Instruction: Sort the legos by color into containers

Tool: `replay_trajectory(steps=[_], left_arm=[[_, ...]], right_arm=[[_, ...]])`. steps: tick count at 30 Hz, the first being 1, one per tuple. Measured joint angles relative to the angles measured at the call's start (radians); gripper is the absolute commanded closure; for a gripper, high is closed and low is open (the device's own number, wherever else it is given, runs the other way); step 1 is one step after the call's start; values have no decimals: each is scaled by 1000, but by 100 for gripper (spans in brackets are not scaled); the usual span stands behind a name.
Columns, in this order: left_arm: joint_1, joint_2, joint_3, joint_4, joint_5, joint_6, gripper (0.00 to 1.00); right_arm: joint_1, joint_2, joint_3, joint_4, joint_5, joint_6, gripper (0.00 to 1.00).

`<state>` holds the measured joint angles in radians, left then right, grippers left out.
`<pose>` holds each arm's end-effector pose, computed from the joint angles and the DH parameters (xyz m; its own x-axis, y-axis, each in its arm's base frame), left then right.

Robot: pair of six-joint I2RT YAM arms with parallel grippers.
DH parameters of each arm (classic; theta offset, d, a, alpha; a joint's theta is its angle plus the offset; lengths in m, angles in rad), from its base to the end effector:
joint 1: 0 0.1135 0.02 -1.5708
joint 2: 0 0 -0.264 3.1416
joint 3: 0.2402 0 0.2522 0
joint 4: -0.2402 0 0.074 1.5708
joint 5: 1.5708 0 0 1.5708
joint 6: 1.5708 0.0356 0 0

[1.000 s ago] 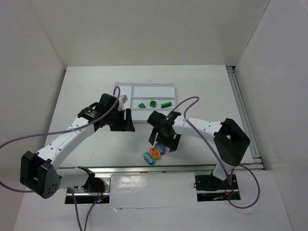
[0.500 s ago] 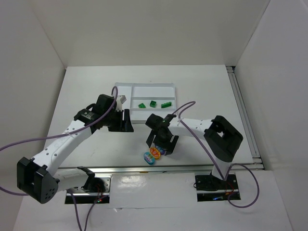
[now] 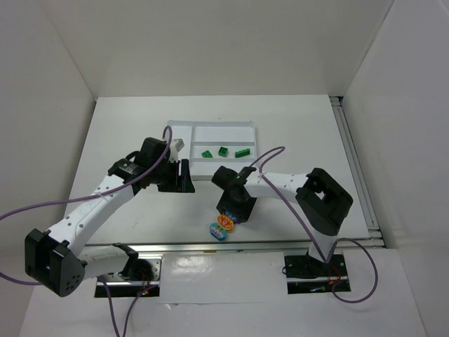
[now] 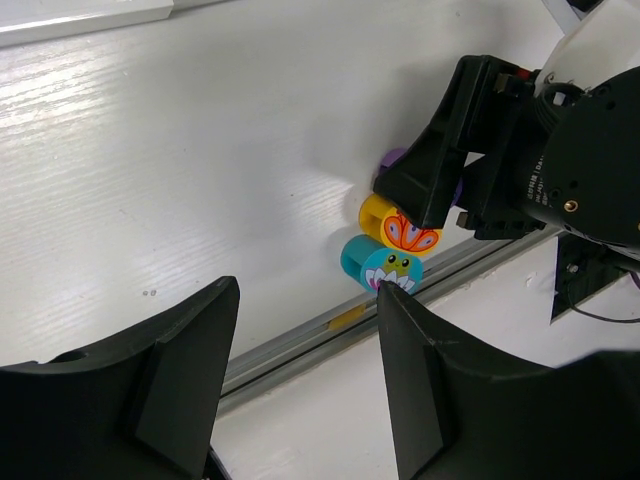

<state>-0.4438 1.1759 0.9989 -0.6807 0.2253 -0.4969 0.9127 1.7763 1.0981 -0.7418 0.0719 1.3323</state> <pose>0.2145 -0.1108 0.2909 -0.8629 -0.1042 -0.4945 0.1583 0.8735 -0.4604 0.1970 0.2506 0.1567 -0.9032 0.4163 -0.1045 0.4027 0.9062 0.1292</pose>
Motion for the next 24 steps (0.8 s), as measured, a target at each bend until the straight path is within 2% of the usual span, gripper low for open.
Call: replay_trajectory(steps=[4,9,10,18,21,24], left_arm=[[0,14,0,8,7,0,31],[1,29,-18,101,122,-3,1],[2,29,-27,131,158,-2,0],[1,35,-105,496,499,-75,0],[1,55,-101,576,558,-79,0],[1,100,-78,585,587,-72,1]], right_arm=[[0,-24,0,-1,48,-24,45],[-27,-94,56,-34,112,-100,45],[-41,-109,82,-36,123,-124,45],[-140,-248,227,-32,153,-305,45],[-165,-272,238,-35,152,-345,45],[-187,-290,237,-40,145,-373,45]])
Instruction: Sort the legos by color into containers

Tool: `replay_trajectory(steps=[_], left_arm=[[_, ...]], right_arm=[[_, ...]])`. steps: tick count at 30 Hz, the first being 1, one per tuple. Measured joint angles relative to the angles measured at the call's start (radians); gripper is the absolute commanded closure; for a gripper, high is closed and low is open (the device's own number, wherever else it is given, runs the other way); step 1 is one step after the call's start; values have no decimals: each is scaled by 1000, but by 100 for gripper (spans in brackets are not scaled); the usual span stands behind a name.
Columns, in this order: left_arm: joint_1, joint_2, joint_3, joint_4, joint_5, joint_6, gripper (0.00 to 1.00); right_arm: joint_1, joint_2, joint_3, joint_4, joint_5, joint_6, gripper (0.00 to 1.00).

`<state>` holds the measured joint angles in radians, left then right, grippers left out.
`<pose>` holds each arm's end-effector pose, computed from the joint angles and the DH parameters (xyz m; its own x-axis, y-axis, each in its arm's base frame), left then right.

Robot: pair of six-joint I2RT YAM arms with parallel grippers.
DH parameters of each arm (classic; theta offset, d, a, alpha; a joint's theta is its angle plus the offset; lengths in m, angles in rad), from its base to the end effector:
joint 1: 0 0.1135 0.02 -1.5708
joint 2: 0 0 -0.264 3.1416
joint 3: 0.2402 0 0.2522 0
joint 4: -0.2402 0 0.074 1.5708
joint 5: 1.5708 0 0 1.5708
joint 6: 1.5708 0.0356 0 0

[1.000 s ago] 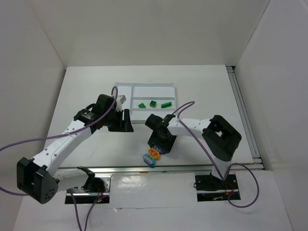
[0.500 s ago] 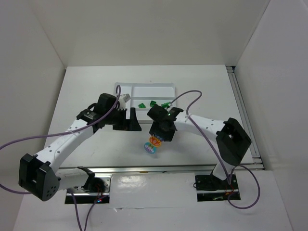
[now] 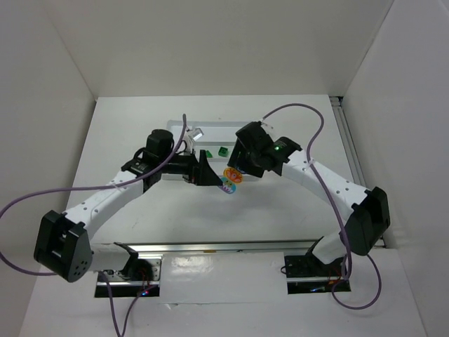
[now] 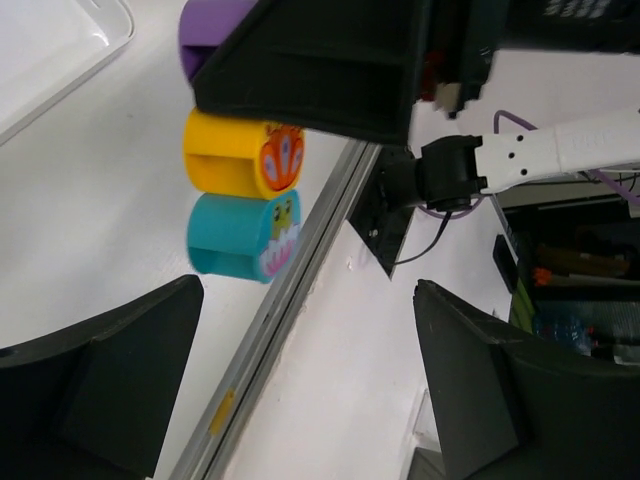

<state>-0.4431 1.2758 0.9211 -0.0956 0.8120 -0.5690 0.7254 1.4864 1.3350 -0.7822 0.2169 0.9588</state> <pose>0.2441 -0.1444 0.2944 -0.8082 -0.0268 -0.5883 0.5339 0.3882 -0.7512 0.2398 0.2024 0.3115 -0.7974 0.3613 -0.4834 0.1751 0.9051 0.3876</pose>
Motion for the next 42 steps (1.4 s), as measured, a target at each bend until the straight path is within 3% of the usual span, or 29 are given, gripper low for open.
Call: replay_trajectory(steps=[14,25,27,30,31,34,37,42], left_arm=[[-57,131,58,-8,5,43,2],[-105,174,90,42,0,19,16],[-105,193,99,53,-3,12,23],[-105,213,102,68,-4,2,41],[-105,214,102,73,-5,-5,53],[-102,215,102,72,-3,-17,68],[-102,216,102,72,-3,-15,100],[-103,216,115,56,-6,-6,100]], right_arm=[[-57,-76,-1,1,-45,-42,45],[-63,-76,-3,5,-81,-45,45],[-63,-76,-3,5,-83,-45,45],[-63,-76,-3,5,-83,-45,45],[-63,-76,-3,5,-83,-45,45],[-63,-79,-8,13,-88,-48,45],[-69,-81,-8,14,-95,-53,50],[-90,-92,-19,21,-122,-51,52]])
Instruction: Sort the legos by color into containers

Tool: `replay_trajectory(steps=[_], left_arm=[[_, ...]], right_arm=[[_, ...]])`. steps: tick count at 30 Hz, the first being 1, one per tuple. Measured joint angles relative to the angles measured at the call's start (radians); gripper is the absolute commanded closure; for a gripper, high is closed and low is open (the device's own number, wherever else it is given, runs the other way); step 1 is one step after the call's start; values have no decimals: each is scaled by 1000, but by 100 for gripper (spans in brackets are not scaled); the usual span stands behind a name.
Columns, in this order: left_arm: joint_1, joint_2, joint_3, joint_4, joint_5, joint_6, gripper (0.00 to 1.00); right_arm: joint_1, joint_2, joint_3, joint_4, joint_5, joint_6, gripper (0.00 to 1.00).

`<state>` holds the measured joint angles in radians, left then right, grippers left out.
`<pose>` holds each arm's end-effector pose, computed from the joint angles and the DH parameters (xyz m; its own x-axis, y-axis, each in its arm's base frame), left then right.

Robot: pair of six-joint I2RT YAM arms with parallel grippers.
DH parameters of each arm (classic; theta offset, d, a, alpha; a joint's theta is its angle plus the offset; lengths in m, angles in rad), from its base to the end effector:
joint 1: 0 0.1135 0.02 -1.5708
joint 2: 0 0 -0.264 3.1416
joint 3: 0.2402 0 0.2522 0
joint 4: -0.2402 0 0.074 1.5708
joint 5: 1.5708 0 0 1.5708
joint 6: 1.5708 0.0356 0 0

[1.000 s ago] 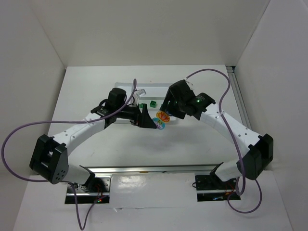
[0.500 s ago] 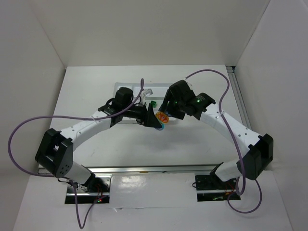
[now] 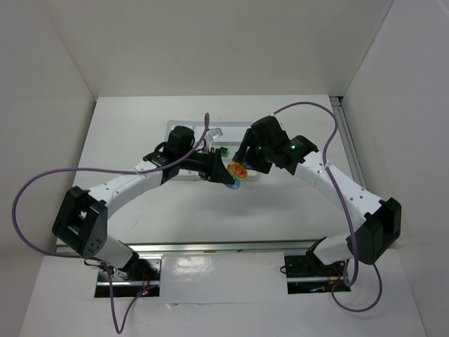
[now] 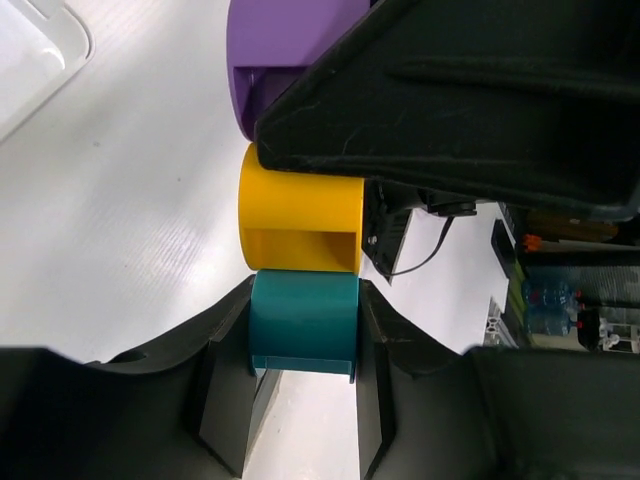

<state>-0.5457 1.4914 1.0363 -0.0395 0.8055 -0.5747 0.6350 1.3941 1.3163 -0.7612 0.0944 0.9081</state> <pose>0.2707 -0.1944 0.2761 -0.8309 0.0640 -0.5527 0.5366 0.3544 -0.7658 0.2400 0.1726 0.3327 -0.7941 0.3898 -0.4664 0.1401 0.8640 0.4836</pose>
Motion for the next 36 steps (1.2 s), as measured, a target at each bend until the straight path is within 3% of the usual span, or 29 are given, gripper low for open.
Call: replay_trajectory(steps=[14,18,29,36], left_arm=[[0,-4,5,-66,-19,63,100],[12,-21,18,-155,-103,89,100],[329,0,219,-434,-489,56,100],[405,302,458,-437,-573,48,100]], right_arm=[[-103,-36,-12,-2,27,-10,53],[-104,-36,-15,-2,27,-13,53],[-163,-50,-16,-5,74,-50,53],[-175,-53,-24,-6,78,-66,53]])
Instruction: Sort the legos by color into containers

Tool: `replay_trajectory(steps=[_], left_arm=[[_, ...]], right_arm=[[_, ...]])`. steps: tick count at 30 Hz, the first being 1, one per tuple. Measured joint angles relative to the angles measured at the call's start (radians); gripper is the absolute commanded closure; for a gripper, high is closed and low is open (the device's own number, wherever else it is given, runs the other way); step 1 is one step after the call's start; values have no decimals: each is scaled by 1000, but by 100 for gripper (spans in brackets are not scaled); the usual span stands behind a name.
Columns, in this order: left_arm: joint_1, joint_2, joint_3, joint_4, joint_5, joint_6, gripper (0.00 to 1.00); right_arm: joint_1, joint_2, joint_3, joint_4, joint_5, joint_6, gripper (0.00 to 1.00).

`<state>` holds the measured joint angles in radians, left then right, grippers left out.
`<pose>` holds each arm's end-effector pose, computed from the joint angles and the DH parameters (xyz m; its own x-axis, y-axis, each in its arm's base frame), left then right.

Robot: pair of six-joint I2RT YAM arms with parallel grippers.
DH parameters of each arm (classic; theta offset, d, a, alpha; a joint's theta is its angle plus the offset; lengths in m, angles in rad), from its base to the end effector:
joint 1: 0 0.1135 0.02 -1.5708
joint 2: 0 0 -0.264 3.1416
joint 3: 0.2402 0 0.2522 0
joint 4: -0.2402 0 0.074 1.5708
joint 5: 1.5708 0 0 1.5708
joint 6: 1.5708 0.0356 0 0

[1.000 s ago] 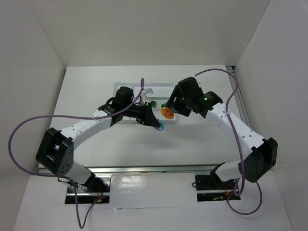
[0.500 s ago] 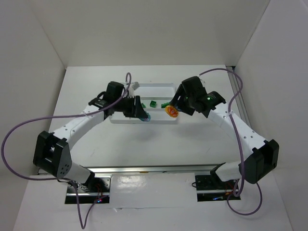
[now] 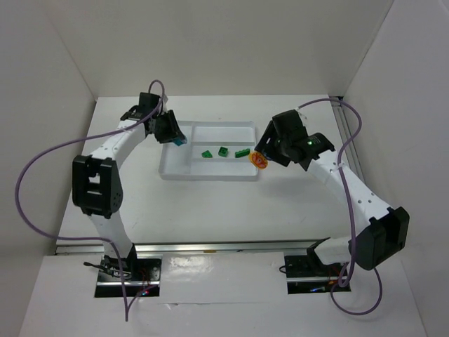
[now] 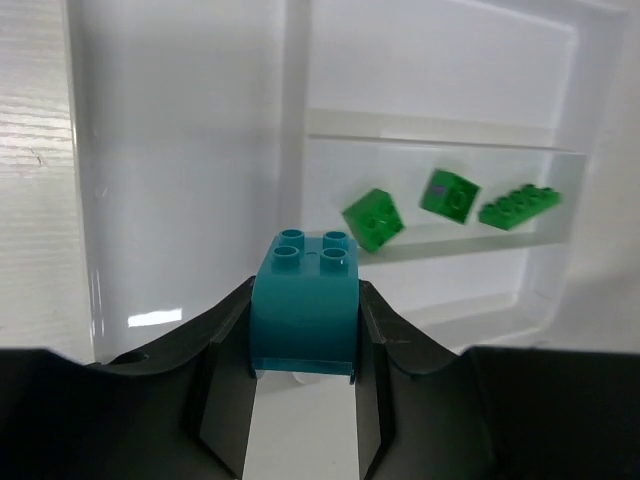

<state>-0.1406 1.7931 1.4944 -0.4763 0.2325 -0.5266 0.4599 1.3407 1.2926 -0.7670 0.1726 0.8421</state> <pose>0.4024 -0.0652 0.2802 -0.7494 -0.3879 -0.5366 -0.0894 0.8623 -0.4984 0.2555 0.1198 0.3393 -0.6817 0.4825 -0.5499 0.2657 0.8637 0.4284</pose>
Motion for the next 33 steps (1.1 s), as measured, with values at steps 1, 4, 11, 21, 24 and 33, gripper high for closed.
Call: replay_trajectory(steps=[1,4,11,21,24,33], left_arm=[[1,46,19,-6,-12,0,100],[0,138,43,-23,-32,0,85],[0,167,45,-58,-76,3,14],[-35,50,46,-89,-125,5,1],[-90,-64,40,-85,-114,27,1],[-234,-278,-104,194,420,80,1]], right_arm=[[-1,-2,-5,1,0,-2,53],[-5,-6,-20,0,0,-6,53],[-18,-6,-31,-1,-2,-18,53],[-22,-6,-42,10,-22,-34,53],[-22,-6,-42,13,-36,-41,53],[-22,-3,-41,20,-80,-56,53]])
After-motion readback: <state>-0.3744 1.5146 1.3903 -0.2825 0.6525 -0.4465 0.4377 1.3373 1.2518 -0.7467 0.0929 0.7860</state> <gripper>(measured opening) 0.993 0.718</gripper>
